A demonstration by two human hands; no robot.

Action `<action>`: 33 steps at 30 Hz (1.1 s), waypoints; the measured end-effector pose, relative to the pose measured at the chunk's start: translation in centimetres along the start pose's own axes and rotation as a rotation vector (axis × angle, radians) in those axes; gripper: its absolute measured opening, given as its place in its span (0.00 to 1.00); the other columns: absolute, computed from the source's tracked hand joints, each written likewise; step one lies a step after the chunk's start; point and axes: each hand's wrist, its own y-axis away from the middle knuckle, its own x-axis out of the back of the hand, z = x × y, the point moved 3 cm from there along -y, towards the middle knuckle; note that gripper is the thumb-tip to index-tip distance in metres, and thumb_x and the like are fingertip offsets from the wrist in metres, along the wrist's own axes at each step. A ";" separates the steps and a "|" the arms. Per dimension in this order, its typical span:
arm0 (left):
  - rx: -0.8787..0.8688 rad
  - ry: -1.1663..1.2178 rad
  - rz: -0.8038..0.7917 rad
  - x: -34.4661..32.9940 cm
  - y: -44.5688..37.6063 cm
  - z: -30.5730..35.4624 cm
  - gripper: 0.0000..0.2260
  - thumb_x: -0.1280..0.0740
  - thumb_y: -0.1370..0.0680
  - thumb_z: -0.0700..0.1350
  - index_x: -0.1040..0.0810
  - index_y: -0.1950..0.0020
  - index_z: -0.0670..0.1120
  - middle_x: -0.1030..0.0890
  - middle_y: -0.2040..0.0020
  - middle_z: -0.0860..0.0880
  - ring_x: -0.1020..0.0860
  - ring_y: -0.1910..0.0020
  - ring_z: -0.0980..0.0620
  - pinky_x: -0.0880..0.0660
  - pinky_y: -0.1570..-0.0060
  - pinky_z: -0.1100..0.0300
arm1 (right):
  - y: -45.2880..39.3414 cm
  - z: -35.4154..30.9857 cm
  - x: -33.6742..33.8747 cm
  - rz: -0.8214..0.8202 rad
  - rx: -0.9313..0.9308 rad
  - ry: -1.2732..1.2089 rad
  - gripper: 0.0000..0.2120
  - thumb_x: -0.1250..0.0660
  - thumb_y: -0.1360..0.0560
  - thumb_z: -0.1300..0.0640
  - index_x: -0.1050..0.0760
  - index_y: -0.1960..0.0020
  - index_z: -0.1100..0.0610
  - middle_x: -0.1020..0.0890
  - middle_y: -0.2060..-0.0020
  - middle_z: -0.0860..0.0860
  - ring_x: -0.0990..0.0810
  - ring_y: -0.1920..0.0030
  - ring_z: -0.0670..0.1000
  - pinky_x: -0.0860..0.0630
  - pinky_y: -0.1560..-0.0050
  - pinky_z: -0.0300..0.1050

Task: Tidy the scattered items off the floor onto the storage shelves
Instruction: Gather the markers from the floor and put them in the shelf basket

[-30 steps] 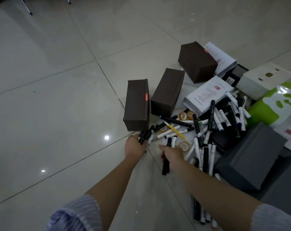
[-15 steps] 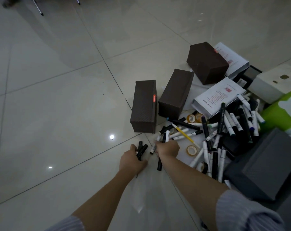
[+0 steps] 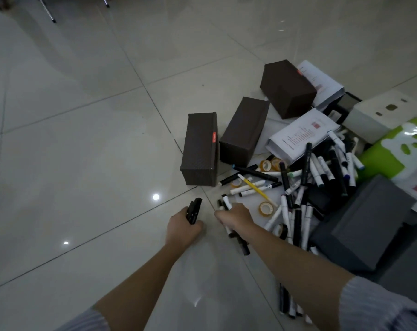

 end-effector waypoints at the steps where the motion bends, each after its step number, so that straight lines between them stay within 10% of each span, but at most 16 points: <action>1: 0.000 0.055 -0.015 -0.2 0.1 0.5 0.05 0.31 0.28 0.40 0.26 0.55 0.46 0.24 0.64 0.50 0.26 0.65 0.52 0.32 0.69 0.62 | 0.3 0.3 0.7 -0.032 -0.012 -0.044 0.05 0.34 0.29 0.54 0.30 0.58 0.54 0.26 0.71 0.51 0.28 0.73 0.50 0.33 0.70 0.39; 8: 0.048 0.385 -0.259 -3.8 1.0 4.5 0.10 0.26 0.31 0.32 0.22 0.53 0.41 0.20 0.55 0.44 0.18 0.62 0.47 0.18 0.58 0.53 | 3.2 2.5 8.0 -0.088 -0.032 -0.411 0.08 0.33 0.28 0.61 0.29 0.64 0.61 0.22 0.72 0.58 0.22 0.69 0.56 0.26 0.65 0.46; 12: -0.014 0.472 -0.351 -6.4 2.0 7.6 0.09 0.23 0.29 0.37 0.22 0.55 0.39 0.16 0.55 0.38 0.15 0.61 0.45 0.19 0.62 0.55 | 3.7 4.4 11.0 0.170 0.012 -0.536 0.12 0.28 0.24 0.56 0.25 0.53 0.65 0.22 0.70 0.59 0.20 0.73 0.52 0.21 0.71 0.46; 19: -0.064 0.286 -0.270 -11.2 2.8 10.2 0.05 0.32 0.22 0.45 0.21 0.54 0.43 0.17 0.61 0.46 0.17 0.69 0.49 0.19 0.64 0.56 | 3.7 8.0 13.3 0.424 0.059 -0.128 0.15 0.33 0.25 0.65 0.27 0.39 0.67 0.21 0.43 0.62 0.21 0.43 0.61 0.24 0.49 0.49; 28: -0.027 0.309 -0.286 -11.8 3.9 9.0 0.07 0.35 0.23 0.37 0.26 0.45 0.41 0.17 0.55 0.42 0.16 0.66 0.51 0.19 0.64 0.58 | 2.0 7.8 12.9 0.548 0.110 0.021 0.17 0.25 0.28 0.57 0.24 0.46 0.67 0.19 0.49 0.62 0.18 0.50 0.60 0.24 0.58 0.46; 33: -0.067 0.198 -0.353 -12.4 5.9 8.2 0.17 0.22 0.32 0.55 0.25 0.56 0.47 0.17 0.61 0.48 0.17 0.66 0.53 0.23 0.69 0.61 | 1.9 8.0 12.2 0.584 0.147 0.196 0.16 0.25 0.29 0.58 0.24 0.47 0.66 0.20 0.51 0.62 0.19 0.50 0.61 0.21 0.55 0.50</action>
